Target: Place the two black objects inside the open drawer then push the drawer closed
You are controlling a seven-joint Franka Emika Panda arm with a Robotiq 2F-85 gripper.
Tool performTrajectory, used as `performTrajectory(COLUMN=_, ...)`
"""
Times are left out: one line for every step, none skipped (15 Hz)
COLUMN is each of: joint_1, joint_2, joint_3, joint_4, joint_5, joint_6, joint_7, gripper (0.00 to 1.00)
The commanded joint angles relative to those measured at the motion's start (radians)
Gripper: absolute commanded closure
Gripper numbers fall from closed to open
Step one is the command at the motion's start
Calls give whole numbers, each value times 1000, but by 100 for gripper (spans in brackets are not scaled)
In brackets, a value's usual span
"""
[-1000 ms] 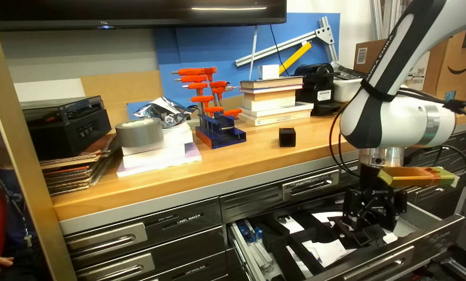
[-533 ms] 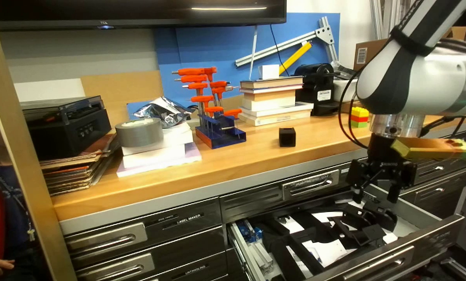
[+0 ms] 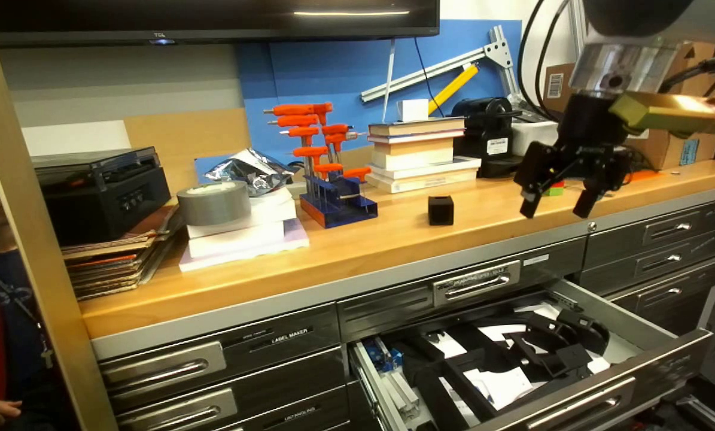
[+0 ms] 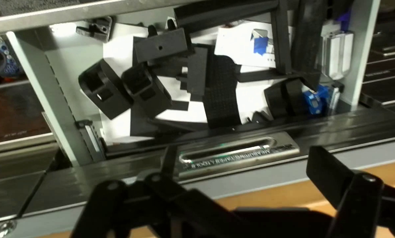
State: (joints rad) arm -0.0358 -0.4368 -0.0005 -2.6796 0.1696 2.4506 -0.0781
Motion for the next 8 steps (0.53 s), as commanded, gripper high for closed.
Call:
performTrajectory(joint_1=42, joint_2=-111, joint_3=41, joint_4=64, joint_5=-26, joint_6=-85, joint_7=93, gripper=0)
performTrajectory(joint_1=54, joint_2=-110, joint_3=56, joint_4=90, joint_5=-20, joint_6=-87, joint_7=117, gripper=0)
performTrajectory(joint_1=70, joint_2=-93, joint_3=70, joint_4=124, joint_5=-6, joint_6=-86, joint_7=144, gripper=0)
performTrajectory(joint_1=78, joint_2=-80, joint_3=87, joint_4=148, joint_5=0, joint_6=-72, joint_7=180, gripper=0)
performTrajectory(joint_1=85, joint_2=-51, joint_3=107, joint_4=184, joint_5=-2, joint_6=-69, joint_7=217, gripper=0)
performTrajectory(joint_1=89, joint_2=-27, joint_3=124, joint_4=213, joint_5=-3, joint_6=-60, joint_7=255, gripper=0)
performTrajectory(joint_1=92, joint_2=0, joint_3=139, joint_4=245, joint_5=-6, joint_6=-61, joint_7=288, gripper=0)
performTrajectory(joint_1=90, joint_2=22, joint_3=154, joint_4=269, joint_5=-10, joint_6=-55, joint_7=322, gripper=0)
